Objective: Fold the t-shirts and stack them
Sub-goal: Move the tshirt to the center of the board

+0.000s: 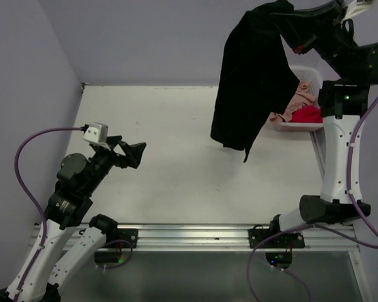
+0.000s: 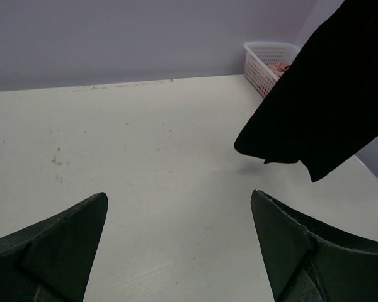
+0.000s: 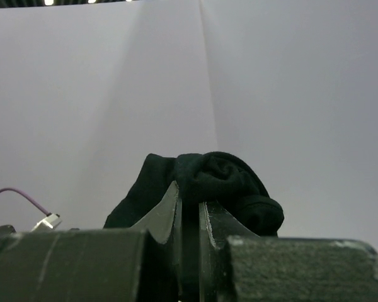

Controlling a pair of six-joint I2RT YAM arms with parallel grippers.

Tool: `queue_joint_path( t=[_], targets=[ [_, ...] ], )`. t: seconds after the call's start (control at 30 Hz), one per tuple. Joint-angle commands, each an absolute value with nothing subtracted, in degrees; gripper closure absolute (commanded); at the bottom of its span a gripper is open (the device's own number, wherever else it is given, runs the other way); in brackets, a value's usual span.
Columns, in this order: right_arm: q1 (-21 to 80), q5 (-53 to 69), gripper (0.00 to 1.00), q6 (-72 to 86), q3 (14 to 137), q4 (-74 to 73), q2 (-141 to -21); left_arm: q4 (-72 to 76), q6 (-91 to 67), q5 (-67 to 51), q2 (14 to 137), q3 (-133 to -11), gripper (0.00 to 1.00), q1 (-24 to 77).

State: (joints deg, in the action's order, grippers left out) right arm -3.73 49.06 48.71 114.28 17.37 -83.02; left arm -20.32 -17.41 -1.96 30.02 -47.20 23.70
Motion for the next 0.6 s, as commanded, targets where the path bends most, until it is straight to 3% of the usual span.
queue_joint_path(
  t=[0.0,0.27,0.57],
  targets=[
    [0.7,49.3,1.0,45.6,122.4,14.4,-86.2,-19.2,-17.9,-1.1,29.3,-49.5,0.0,23.9],
    [7.2,46.4,1.0,37.8,135.5,-2.0,-98.6,-20.7,-17.7,-0.3,28.6,-50.6,0.0,23.9],
    [15.8,41.8,1.0,25.0,137.5,-19.8,-110.1,-21.4,-17.5,-0.3,28.0,-50.6,0.0,23.9]
  ],
)
